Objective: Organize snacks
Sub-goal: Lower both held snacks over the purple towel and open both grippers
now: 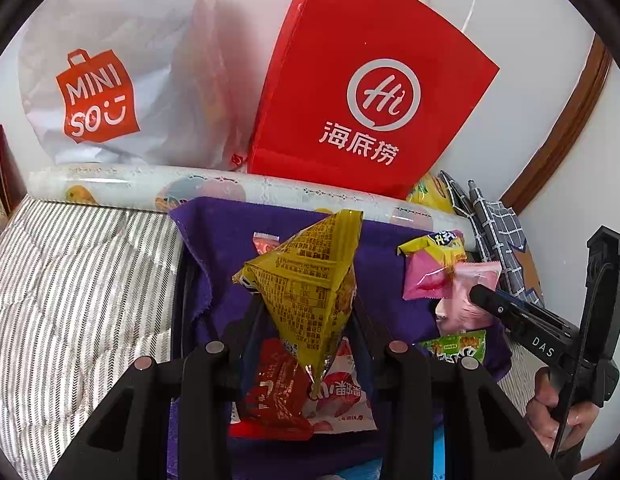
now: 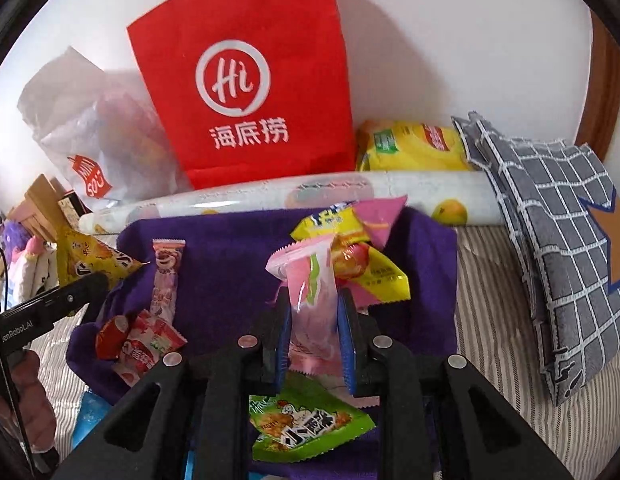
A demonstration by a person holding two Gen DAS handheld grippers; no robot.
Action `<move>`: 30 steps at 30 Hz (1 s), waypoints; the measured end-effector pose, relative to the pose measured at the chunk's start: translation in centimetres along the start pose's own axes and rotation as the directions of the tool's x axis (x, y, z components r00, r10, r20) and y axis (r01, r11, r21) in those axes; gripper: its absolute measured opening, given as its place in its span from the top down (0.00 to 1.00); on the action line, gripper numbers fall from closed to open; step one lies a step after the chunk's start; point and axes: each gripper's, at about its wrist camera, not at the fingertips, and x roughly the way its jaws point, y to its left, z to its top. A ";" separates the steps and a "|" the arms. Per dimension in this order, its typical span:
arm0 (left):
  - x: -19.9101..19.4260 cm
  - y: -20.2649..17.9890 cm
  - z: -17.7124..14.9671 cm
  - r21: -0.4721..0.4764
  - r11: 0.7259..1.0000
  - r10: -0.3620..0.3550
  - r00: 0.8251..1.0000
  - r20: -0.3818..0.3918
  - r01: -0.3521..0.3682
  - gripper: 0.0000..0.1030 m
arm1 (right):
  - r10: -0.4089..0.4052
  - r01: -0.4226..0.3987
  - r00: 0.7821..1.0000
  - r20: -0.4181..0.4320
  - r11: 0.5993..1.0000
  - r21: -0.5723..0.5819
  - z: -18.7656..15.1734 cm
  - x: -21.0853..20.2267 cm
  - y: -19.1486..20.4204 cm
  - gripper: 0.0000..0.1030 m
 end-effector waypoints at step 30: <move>0.0 -1.6 -0.4 0.053 0.999 -0.006 1.000 0.009 0.005 0.31 | 0.021 -0.020 0.999 0.044 0.999 -0.027 -0.1 -1.1 0.6 0.43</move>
